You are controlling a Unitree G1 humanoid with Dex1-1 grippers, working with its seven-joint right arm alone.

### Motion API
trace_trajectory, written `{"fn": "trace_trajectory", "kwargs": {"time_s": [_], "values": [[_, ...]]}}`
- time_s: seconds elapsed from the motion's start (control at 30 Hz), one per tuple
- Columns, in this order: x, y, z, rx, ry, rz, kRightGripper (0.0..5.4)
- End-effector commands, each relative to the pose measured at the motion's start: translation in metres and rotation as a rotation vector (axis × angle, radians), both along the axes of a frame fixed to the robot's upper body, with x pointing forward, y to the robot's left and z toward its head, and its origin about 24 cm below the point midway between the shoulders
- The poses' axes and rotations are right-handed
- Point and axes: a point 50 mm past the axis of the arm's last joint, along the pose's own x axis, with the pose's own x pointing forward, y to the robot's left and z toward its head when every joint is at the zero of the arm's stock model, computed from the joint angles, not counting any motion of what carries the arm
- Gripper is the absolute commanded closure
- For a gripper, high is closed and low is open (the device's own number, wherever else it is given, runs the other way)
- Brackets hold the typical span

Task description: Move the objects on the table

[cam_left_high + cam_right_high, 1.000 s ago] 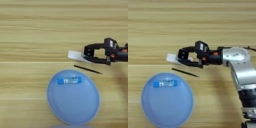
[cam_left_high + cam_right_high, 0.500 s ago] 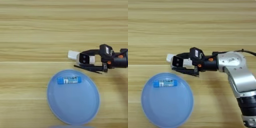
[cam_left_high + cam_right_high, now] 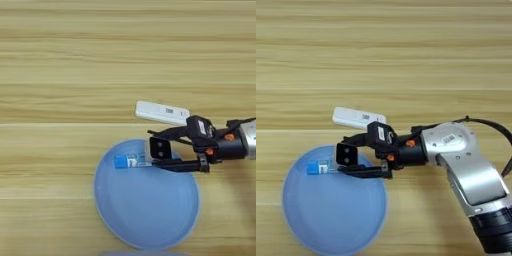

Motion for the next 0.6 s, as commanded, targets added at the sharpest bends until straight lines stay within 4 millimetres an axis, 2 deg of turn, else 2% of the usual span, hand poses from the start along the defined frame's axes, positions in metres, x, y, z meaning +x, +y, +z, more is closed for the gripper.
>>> {"fn": "trace_trajectory", "kwargs": {"time_s": [0.03, 0.6], "values": [[0.004, -0.001, 0.009, -0.037, -0.068, 0.000, 2.92], [0.000, -0.003, -0.021, -0.107, 0.025, 0.013, 2.92]]}}
